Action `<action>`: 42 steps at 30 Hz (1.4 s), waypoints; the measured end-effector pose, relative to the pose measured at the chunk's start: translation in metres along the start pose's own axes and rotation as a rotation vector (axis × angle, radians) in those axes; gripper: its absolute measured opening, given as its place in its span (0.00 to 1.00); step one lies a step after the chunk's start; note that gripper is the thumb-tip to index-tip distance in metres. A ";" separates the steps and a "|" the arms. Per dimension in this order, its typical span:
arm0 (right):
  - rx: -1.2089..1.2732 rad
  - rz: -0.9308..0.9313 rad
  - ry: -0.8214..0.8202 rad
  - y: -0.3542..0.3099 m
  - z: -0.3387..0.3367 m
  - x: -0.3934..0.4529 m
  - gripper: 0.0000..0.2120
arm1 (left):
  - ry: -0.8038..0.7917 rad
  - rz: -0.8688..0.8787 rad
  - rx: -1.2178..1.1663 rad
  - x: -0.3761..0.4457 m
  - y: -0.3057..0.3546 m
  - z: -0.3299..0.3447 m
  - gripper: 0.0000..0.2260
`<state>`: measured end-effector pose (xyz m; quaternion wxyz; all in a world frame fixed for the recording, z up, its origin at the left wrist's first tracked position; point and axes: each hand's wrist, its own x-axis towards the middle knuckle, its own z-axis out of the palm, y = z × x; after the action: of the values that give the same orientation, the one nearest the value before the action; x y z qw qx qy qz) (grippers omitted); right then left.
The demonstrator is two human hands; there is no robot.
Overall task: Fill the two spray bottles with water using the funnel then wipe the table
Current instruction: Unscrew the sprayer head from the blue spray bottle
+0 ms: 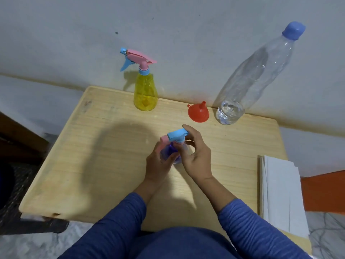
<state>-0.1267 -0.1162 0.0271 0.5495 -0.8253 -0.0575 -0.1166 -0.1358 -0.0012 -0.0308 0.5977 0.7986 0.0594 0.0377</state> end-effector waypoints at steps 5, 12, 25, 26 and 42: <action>-0.019 -0.057 -0.141 0.003 -0.009 0.009 0.32 | -0.014 0.018 0.010 0.001 -0.004 0.001 0.22; 0.068 -0.099 -0.243 0.005 -0.015 0.010 0.25 | -0.020 -0.003 -0.061 -0.001 0.007 -0.003 0.18; 0.008 -0.119 -0.353 -0.001 -0.027 0.030 0.26 | -0.022 0.025 -0.056 0.002 0.004 -0.003 0.20; 0.026 -0.103 -0.386 -0.003 -0.028 0.031 0.25 | -0.024 0.026 -0.058 0.002 0.004 -0.003 0.20; -0.004 -0.013 -0.585 -0.006 -0.041 0.045 0.33 | -0.058 0.016 -0.036 0.004 0.003 -0.004 0.19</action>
<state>-0.0896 -0.1530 0.0587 0.5070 -0.8247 -0.2187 0.1226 -0.1326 0.0019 -0.0265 0.6130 0.7891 0.0349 0.0203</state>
